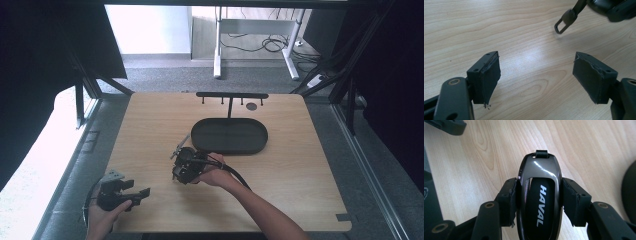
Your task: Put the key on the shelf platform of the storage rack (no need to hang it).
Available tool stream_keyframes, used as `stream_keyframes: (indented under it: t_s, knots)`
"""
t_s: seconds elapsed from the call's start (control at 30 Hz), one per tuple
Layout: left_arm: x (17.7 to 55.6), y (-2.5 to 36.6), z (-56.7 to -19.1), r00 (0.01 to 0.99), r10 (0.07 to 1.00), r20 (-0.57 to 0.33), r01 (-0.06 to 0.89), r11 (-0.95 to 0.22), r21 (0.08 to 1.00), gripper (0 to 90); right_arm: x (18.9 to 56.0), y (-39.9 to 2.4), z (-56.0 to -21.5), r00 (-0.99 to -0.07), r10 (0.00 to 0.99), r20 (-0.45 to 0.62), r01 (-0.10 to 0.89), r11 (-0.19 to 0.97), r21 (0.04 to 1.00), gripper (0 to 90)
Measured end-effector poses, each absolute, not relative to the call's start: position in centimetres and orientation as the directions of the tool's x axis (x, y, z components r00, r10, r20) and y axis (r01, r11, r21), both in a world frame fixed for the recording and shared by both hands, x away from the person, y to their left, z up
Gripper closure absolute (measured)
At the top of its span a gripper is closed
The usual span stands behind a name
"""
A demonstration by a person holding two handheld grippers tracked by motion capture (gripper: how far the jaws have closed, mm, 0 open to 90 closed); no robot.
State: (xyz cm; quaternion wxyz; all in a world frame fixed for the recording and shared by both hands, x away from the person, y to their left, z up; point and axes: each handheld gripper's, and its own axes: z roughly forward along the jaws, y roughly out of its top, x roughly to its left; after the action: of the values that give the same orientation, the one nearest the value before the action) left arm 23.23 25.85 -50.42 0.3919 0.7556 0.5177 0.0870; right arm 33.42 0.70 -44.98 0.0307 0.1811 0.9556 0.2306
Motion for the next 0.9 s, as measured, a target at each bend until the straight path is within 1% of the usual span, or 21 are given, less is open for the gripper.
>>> stream_keyframes:
  t_s: [0.43, 0.9]
  knots:
    - [23.3, 25.8, -50.5, 0.447, 0.851, -0.276, 0.716, -0.156, 0.681, 22.3, 33.7, -1.4, -42.6, -0.921, 0.39, 0.013, 0.344, 0.795, 0.499, 49.2]
    - [23.3, 25.8, -50.5, 0.447, 0.852, -0.273, 0.716, -0.158, 0.68, 22.3, 34.1, -2.4, -41.9, -0.915, 0.404, -0.001, 0.348, 0.788, 0.508, 49.2]
